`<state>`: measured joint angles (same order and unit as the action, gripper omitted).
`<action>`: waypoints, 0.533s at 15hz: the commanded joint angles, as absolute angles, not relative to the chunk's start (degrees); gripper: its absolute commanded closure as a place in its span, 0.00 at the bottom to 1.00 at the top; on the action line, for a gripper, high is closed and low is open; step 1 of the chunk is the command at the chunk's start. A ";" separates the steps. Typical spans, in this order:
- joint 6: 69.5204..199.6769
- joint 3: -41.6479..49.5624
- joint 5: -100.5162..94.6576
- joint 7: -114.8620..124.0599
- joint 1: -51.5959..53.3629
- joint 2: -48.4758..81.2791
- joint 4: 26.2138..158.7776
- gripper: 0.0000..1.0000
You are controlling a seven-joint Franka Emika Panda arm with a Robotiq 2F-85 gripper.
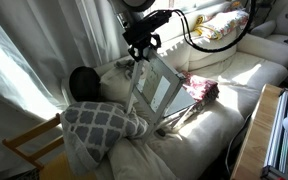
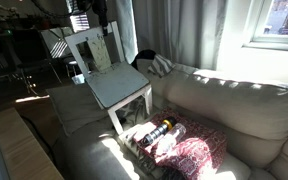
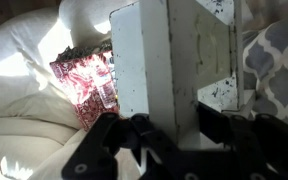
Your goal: Turn the wooden chair to the right
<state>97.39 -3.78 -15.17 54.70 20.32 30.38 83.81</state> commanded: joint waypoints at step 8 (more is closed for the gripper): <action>93.62 -3.34 -16.49 54.37 21.76 32.78 81.66 0.95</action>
<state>97.36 -3.71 -15.95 54.75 20.70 33.12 83.63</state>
